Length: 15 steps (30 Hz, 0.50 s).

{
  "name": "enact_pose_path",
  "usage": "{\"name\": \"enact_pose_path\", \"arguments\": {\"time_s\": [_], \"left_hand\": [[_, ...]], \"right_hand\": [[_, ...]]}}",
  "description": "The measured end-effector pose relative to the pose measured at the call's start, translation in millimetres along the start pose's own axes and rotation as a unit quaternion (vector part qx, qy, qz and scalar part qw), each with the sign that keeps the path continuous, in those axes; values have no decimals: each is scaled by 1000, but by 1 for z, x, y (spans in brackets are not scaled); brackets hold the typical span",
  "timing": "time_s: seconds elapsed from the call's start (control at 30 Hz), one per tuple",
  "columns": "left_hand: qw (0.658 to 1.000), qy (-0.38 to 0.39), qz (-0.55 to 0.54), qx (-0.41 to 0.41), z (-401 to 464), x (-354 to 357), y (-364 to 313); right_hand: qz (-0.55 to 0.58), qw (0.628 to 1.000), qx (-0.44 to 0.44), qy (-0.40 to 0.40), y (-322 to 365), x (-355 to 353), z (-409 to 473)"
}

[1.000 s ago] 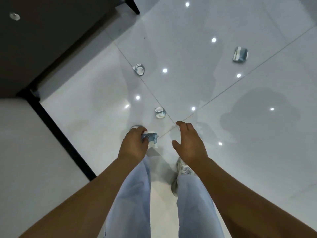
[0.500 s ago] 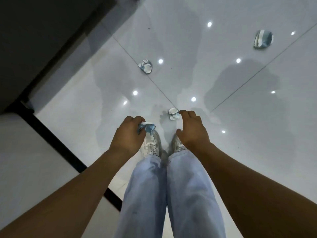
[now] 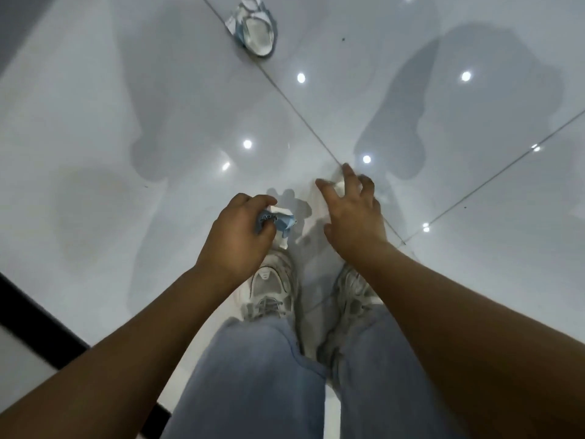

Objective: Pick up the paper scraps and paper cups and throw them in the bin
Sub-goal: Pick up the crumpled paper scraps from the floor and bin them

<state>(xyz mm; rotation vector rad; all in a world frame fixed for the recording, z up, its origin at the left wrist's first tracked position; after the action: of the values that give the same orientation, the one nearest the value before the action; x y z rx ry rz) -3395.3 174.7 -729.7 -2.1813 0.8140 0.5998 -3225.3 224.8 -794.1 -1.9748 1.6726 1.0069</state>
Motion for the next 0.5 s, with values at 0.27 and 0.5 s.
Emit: {"name": "enact_pose_path", "arguments": {"time_s": [0.27, 0.5], "left_hand": [[1000, -4, -3, -10, 1, 1, 3], [1000, 6, 5, -7, -41, -67, -63]], "right_hand": [[24, 999, -9, -28, -9, 8, -14], [119, 992, 4, -48, 8, -96, -82]]}}
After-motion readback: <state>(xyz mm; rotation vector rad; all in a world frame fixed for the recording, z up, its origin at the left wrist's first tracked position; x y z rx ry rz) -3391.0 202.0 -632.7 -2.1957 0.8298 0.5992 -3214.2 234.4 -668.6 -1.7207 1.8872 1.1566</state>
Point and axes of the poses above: each hand's wrist, its own z-axis towards the middle knuckle, its own x-axis out of the palm, y = z × x, the point moved 1 cm from there along z, towards the middle knuckle, and after that the axes turned 2 degrees about x, right-handed, at the moved point
